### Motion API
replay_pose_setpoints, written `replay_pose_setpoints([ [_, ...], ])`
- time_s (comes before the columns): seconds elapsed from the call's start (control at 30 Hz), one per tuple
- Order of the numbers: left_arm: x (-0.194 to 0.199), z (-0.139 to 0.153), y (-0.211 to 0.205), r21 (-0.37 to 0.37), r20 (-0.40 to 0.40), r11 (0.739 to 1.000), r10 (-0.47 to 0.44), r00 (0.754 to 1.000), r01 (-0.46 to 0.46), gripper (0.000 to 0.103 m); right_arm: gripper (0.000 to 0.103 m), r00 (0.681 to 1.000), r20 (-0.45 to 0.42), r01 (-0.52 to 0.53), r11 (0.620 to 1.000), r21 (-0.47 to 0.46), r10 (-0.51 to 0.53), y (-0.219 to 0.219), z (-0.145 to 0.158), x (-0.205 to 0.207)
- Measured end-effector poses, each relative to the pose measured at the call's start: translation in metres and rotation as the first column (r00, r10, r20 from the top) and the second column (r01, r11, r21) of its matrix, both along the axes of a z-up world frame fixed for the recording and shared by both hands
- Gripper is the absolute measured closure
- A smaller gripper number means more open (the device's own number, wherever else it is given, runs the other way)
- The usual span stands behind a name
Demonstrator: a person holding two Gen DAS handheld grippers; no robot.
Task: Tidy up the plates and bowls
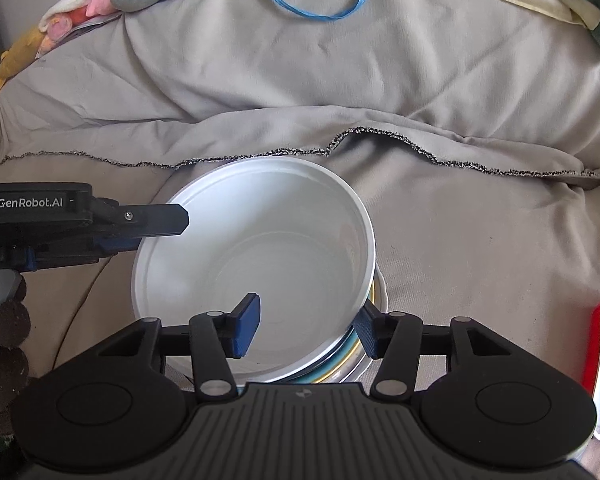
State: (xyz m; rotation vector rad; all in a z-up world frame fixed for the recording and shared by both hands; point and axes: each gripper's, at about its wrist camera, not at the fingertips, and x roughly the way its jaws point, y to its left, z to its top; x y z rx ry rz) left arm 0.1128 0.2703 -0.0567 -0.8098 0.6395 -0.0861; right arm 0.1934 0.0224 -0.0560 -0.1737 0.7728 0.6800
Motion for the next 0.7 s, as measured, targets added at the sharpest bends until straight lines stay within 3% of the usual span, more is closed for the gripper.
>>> replay_pose_setpoints([
  [0.3,-0.001,-0.003,0.006,-0.026,-0.008,1.0,0.013,1.0,-0.013,0.075,0.052,0.998,-0.02,0.061,0.998,0.026,-0.061,-0.011,0.004,0.01],
  [0.57,-0.002,0.0,-0.001,-0.02,0.01,1.0,0.0,1.0,0.0,0.075,0.052,0.999,0.01,0.047,0.999,0.007,-0.048,0.003,0.004,0.013],
  [0.7,-0.002,0.001,-0.002,-0.011,0.016,1.0,-0.002,1.0,0.002,0.075,0.053,0.998,-0.022,0.055,0.998,0.013,-0.054,0.0,0.0,0.019],
])
